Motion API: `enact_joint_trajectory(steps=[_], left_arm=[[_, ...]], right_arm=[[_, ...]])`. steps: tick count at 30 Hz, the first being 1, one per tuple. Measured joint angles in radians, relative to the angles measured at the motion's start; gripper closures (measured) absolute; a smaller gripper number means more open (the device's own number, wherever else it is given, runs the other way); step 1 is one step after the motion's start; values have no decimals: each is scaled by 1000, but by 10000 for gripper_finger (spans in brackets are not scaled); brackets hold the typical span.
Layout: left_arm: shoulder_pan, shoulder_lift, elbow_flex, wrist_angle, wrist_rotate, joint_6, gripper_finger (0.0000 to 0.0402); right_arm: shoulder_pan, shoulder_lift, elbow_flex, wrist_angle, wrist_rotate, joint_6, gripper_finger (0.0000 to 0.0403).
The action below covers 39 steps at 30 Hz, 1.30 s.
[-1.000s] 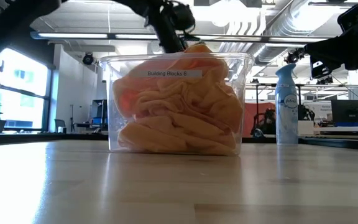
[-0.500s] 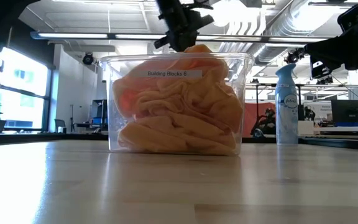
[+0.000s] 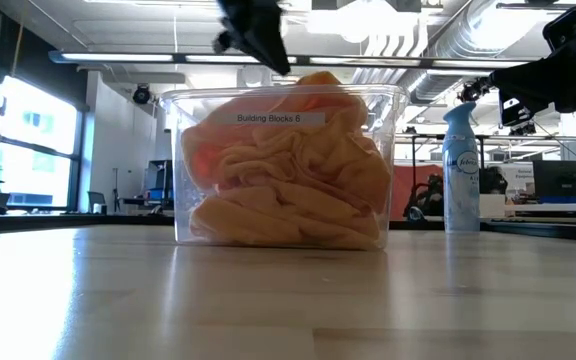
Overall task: Sort microfiber towel by color & place in baskets
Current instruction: Return to Home Position
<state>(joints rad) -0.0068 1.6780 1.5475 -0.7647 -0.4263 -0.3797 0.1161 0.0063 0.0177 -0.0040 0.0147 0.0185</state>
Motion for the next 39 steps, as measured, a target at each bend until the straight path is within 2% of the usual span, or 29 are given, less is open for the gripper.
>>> enact_joint_trajectory(steps=[7, 12, 18, 23, 28, 33, 39], left_arm=[[-60, -314, -417, 274, 28, 152, 401], [-65, -540, -700, 432, 244, 173, 401], [-89, -834, -997, 656, 328, 264, 401], [-96, -1059, -1155, 667, 347, 330, 401], [-96, -1230, -1281, 663, 400, 365, 401], [-95, -1387, -1374, 676, 471, 401, 401], [-95, -1549, -1468, 770, 496, 429, 401]], right_arm=[[0, 0, 0, 0, 0, 0, 402], [0, 0, 0, 0, 0, 0, 402], [0, 0, 0, 0, 0, 0, 402], [0, 0, 0, 0, 0, 0, 402], [0, 0, 0, 0, 0, 0, 402], [0, 0, 0, 0, 0, 0, 402], [0, 0, 0, 0, 0, 0, 402]])
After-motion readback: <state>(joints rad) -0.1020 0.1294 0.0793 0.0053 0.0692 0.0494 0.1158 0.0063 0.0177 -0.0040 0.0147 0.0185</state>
